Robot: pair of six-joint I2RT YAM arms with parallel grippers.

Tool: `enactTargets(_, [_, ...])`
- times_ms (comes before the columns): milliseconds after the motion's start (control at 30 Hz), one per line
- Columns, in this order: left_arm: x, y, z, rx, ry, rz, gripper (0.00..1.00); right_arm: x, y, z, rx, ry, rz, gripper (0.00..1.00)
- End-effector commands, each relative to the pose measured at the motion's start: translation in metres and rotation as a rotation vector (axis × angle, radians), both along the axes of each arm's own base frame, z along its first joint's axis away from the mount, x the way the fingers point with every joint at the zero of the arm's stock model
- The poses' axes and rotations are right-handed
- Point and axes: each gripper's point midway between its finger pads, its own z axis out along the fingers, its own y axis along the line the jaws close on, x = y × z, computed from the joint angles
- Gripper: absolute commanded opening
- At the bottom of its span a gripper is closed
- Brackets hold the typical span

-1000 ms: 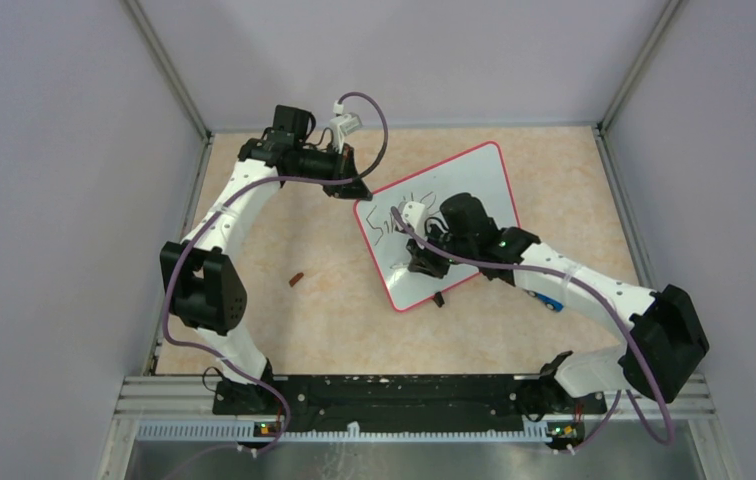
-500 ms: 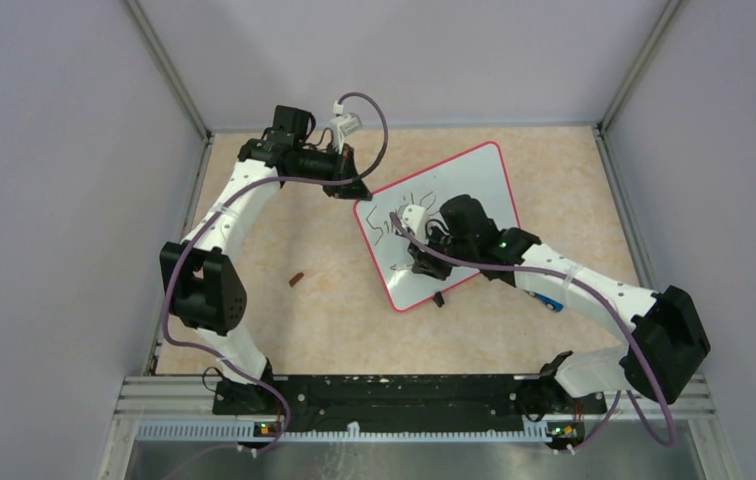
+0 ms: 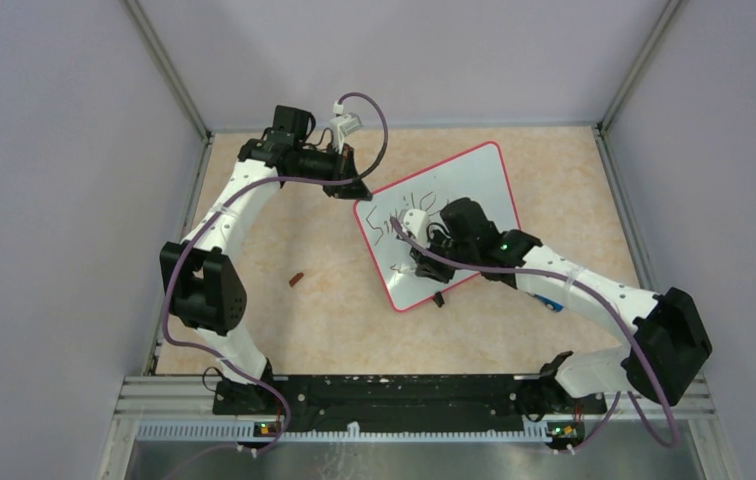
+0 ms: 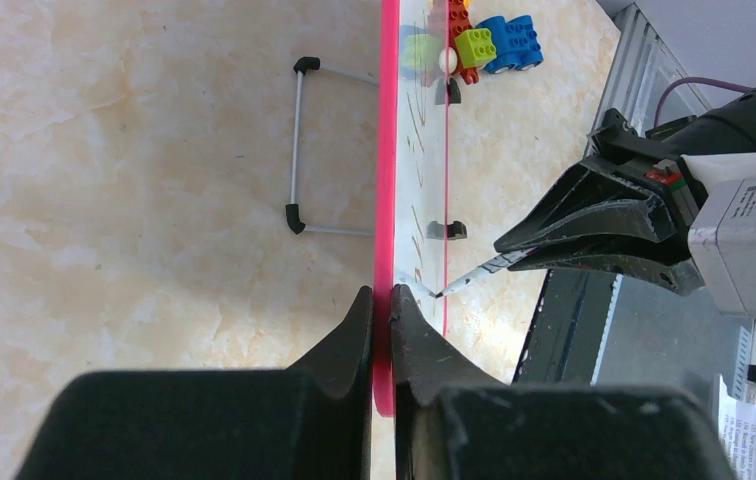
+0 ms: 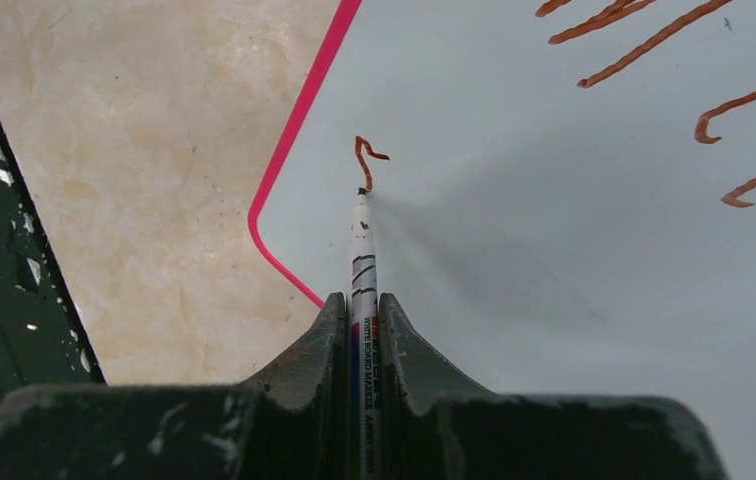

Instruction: Write a sentence on the whiteboard

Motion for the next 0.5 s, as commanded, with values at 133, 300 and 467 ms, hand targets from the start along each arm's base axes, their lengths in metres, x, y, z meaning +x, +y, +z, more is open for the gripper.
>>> enactTargets(133, [-0.014, -0.003, -0.008, 0.026, 0.032, -0.019, 0.0, -0.004, 0.022, 0.016, 0.051, -0.002, 0.063, 0.0])
enactTargets(300, [-0.014, -0.003, -0.008, 0.027, 0.03, -0.018, 0.0, -0.004, 0.021, 0.033, 0.082, -0.029, 0.055, 0.0])
enactTargets(467, [-0.014, -0.003, -0.009, 0.026, 0.034, -0.021, 0.0, 0.005, 0.007, 0.046, 0.102, -0.055, 0.008, 0.0])
